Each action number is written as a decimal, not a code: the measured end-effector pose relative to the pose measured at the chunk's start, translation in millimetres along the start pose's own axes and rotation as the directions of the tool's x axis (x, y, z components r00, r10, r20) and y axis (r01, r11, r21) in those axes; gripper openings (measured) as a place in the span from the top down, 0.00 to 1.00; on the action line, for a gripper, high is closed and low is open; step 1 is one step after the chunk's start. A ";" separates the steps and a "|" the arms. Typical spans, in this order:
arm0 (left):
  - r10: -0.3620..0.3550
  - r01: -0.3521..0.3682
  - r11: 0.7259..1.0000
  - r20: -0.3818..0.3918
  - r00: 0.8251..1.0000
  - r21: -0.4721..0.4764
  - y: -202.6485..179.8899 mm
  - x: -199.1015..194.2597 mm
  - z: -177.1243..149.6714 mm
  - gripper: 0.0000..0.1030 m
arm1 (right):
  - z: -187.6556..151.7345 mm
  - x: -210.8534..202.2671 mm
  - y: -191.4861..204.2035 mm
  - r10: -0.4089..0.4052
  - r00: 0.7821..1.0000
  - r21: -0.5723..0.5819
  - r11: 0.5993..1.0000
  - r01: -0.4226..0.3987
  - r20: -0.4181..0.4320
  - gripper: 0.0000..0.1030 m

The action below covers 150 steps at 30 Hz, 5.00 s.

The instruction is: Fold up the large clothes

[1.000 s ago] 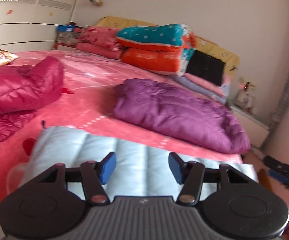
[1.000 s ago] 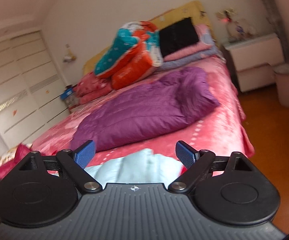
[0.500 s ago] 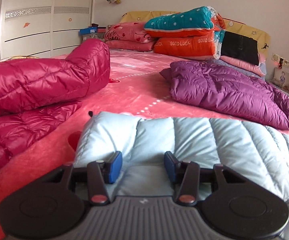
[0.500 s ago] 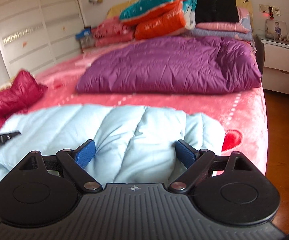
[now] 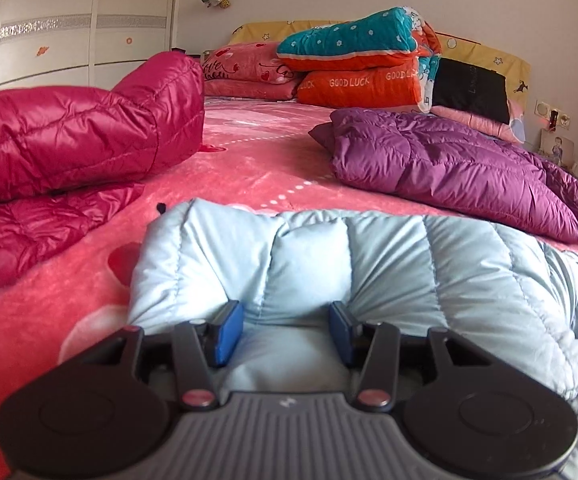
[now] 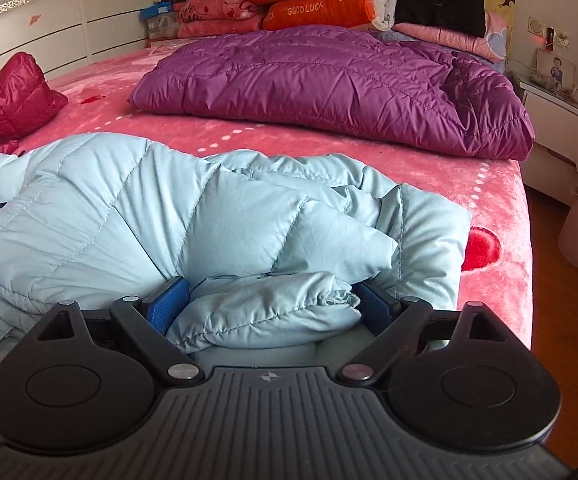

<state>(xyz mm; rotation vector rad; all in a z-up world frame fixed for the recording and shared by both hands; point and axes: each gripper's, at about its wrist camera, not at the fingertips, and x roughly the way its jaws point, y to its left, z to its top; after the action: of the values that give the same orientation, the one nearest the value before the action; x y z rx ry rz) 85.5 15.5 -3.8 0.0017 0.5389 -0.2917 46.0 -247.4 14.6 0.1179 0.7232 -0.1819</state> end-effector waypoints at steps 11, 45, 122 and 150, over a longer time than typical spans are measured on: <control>0.006 -0.007 1.000 -0.030 1.000 -0.029 0.9 -8.3 11.9 0.47 | -1.4 -2.1 -3.6 0.035 0.999 0.013 0.999 -0.036 0.027 0.00; -0.026 0.010 0.991 -0.113 0.993 -0.135 50.3 -270.2 -16.5 0.30 | -81.1 -203.5 -116.0 0.023 0.978 0.348 0.933 -0.094 0.205 0.00; -0.440 0.258 0.845 -0.334 0.834 -0.468 87.8 -248.2 -87.3 0.96 | -126.1 -180.0 -50.2 0.696 0.685 0.541 0.669 -0.510 -0.215 0.60; -0.464 0.364 0.615 0.052 0.884 -0.700 83.6 -119.9 70.1 0.96 | -21.4 -116.1 -149.4 0.639 0.645 0.710 0.212 -0.672 0.419 0.73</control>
<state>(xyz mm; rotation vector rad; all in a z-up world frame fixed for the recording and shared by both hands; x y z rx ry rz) 45.9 123.0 110.9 -0.8707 0.7619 -0.5351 -83.9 -375.3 69.4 1.3706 0.4230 0.3440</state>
